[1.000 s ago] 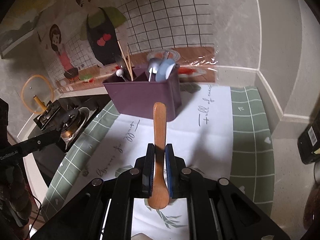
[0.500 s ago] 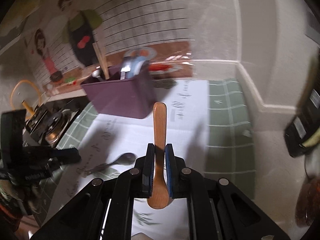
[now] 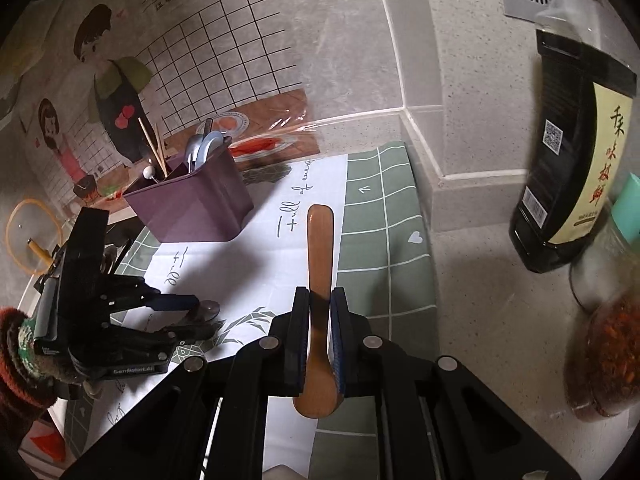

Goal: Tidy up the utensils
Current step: 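Carry both held spoons into the purple holder and open both tools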

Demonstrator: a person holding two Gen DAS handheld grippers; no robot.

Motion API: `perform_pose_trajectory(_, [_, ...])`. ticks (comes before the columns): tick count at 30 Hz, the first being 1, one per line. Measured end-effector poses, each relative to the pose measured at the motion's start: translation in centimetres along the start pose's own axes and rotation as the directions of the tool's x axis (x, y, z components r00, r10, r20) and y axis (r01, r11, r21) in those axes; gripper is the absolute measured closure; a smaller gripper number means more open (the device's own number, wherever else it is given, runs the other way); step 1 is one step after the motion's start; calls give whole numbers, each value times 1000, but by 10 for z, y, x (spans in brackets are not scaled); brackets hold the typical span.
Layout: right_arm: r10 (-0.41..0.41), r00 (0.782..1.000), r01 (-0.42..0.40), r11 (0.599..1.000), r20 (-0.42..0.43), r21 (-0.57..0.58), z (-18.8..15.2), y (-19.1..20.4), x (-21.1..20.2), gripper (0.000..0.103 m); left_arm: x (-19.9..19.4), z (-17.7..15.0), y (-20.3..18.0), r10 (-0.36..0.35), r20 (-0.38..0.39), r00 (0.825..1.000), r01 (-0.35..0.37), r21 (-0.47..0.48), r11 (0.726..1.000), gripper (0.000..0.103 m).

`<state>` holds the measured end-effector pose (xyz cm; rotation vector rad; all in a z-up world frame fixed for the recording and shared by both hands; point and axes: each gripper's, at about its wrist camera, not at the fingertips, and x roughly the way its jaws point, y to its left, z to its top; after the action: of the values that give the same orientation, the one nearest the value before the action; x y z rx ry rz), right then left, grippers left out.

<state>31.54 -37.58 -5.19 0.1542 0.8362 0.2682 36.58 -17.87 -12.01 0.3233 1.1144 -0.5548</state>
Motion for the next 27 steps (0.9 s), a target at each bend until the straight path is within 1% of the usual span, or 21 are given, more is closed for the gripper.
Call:
perform_pose_trajectory(2, [0,1000,0,1000,3,-5,0,2,0,93,1,2,1,5,5,1000,-5,-9,1000,73])
perform_pose_trajectory(6, [19,1000,-19,1000,4,-24,1,13,0,93,-3,-6,2,35,29,999,-34,-48,998,74])
perform_pose_trajectory(8, [36,999,-36,999,1,-35,2,21,2,93,-11,-15,9,25,58,998,-18,-114,993,74])
perform_pose_trajectory(10, [56,998,-56,997,-2,-48,2,30,3,93,-23,-31,19,-6,102,995,29,-228,973,74])
perform_pose_trajectory(11, [68,998,-69,996,-4,-59,2,36,4,93,-29,-38,24,-11,122,992,43,-269,962,74])
perform_pose_trajectory(13, [86,996,-87,993,-9,-78,2,47,6,93,-48,-55,31,-11,185,983,77,-353,932,74])
perform_pose_trajectory(15, [100,995,-101,990,-14,-94,2,57,10,93,-66,-69,33,14,239,971,86,-401,912,74])
perform_pose_trajectory(17, [114,993,-116,988,-20,-105,3,65,13,93,-81,-80,35,46,284,958,85,-433,898,74])
perform_pose_trajectory(22, [148,989,-149,978,-22,-149,5,89,13,93,-108,-98,40,83,348,934,102,-482,870,74])
perform_pose_trajectory(27, [163,987,-162,969,-9,-184,9,107,10,93,-125,-104,47,121,380,917,95,-503,859,74])
